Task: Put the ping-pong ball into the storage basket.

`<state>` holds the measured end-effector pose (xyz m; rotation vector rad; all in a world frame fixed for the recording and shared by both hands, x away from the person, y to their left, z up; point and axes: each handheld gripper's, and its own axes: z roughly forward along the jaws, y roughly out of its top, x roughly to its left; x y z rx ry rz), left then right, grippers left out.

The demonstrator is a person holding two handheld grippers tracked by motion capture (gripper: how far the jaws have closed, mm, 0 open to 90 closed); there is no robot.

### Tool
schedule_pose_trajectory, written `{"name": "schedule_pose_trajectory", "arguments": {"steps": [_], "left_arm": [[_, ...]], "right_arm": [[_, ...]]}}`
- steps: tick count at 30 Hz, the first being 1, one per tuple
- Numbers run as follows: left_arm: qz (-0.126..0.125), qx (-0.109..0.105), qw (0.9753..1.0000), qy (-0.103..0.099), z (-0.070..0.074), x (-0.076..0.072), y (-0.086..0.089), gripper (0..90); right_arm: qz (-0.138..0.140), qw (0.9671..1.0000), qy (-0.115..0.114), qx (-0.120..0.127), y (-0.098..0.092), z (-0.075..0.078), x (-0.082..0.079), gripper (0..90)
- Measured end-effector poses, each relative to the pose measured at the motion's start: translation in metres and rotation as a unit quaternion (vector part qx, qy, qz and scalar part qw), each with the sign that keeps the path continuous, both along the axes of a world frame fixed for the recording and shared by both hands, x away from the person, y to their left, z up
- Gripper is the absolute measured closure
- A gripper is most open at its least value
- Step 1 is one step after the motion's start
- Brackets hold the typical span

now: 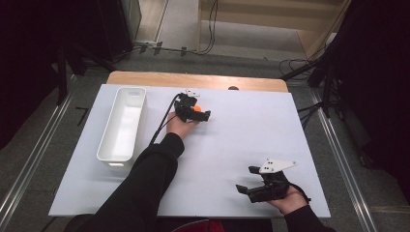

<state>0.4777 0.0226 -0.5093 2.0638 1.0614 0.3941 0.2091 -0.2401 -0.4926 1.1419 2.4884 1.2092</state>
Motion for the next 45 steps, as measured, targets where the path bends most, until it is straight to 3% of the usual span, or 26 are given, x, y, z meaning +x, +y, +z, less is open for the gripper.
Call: {"name": "schedule_pose_trajectory", "arguments": {"steps": [6,10,12,18,21,34,40,45], "left_arm": [[0.006,-0.009,0.9999,0.000,-0.0021,-0.0004,0.0040,6.0],[0.006,0.007,1.0000,0.001,-0.0025,-0.0016,0.0024,7.5],[0.003,0.009,1.0000,-0.002,-0.0028,-0.0022,0.0016,13.9],[0.009,0.016,0.9998,0.001,-0.0029,-0.0022,0.0013,17.8],[0.017,0.020,0.9997,0.004,-0.0031,-0.0018,0.0020,24.0],[0.027,0.053,0.9981,-0.015,-0.0025,-0.0047,0.0022,40.7],[0.025,0.047,0.9984,-0.020,-0.0030,-0.0043,0.0037,50.0],[0.024,0.050,0.9983,-0.020,-0.0028,-0.0045,0.0037,50.3]], "right_arm": [[0.002,1.0000,0.000,-0.002,0.0003,0.0003,-0.0005,14.8],[0.002,1.0000,0.000,0.000,0.0008,0.0000,-0.0004,14.8],[0.002,1.0000,0.000,-0.001,0.0009,0.0001,-0.0004,14.8],[0.001,1.0000,-0.001,-0.003,0.0003,0.0004,-0.0005,14.8],[0.001,1.0000,-0.001,-0.002,0.0004,0.0003,-0.0008,14.8],[0.000,1.0000,0.000,-0.003,0.0007,0.0001,-0.0005,14.8],[-0.001,1.0000,0.002,-0.002,0.0011,0.0001,-0.0007,14.8],[-0.001,1.0000,0.002,-0.002,0.0011,0.0001,-0.0007,14.8]]}}
